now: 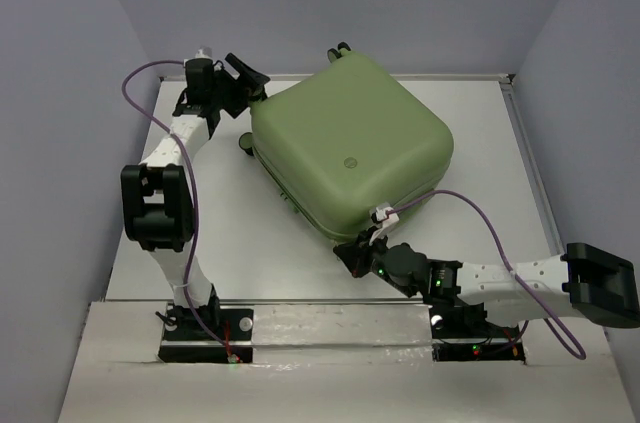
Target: Pack the luggage
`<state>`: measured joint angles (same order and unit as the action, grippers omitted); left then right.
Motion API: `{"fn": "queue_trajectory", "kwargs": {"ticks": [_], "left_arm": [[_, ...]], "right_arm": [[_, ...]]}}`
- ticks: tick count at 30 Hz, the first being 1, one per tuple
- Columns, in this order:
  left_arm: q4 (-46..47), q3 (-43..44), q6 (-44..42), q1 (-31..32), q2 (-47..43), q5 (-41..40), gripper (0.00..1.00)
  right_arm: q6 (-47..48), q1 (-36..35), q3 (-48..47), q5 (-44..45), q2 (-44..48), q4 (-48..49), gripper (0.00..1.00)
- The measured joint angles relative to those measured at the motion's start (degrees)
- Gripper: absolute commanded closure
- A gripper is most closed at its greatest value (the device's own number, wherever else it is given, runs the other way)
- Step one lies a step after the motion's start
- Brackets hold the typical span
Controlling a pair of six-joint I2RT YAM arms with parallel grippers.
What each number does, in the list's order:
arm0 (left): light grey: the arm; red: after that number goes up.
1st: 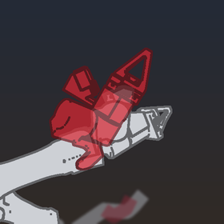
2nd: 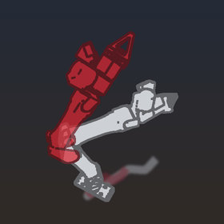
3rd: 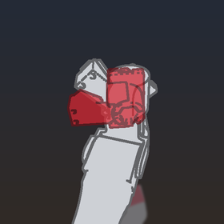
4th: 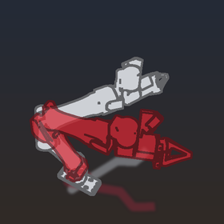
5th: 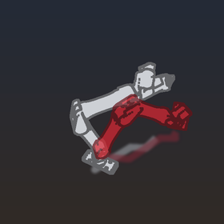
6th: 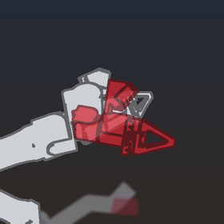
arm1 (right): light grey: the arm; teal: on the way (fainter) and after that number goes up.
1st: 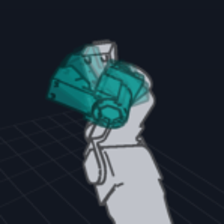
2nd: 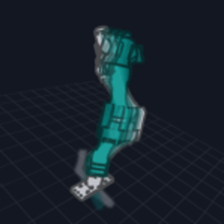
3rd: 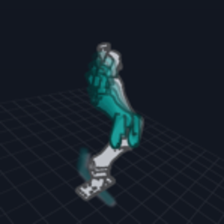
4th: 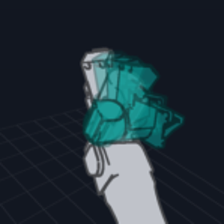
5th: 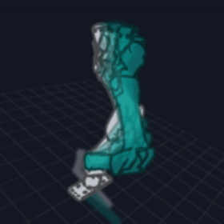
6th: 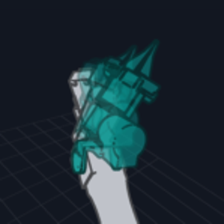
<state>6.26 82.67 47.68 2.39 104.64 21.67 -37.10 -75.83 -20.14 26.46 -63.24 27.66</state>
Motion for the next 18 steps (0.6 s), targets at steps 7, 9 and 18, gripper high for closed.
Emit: {"fn": "queue_trajectory", "kwargs": {"ticks": [7,9,18], "left_arm": [[9.0,-6.0,8.8,1.4,0.0,2.9,0.28],[11.6,-7.3,10.3,1.4,0.0,3.2,0.33],[18.2,-10.5,13.9,0.6,-0.2,3.8,0.94]], "right_arm": [[0.0,0.3,0.0,-0.4,0.0,-0.2,0.93],[0.0,0.4,0.0,-0.7,0.0,-0.2,0.93],[0.0,1.2,0.0,-1.8,0.7,-0.8,0.93]]}}
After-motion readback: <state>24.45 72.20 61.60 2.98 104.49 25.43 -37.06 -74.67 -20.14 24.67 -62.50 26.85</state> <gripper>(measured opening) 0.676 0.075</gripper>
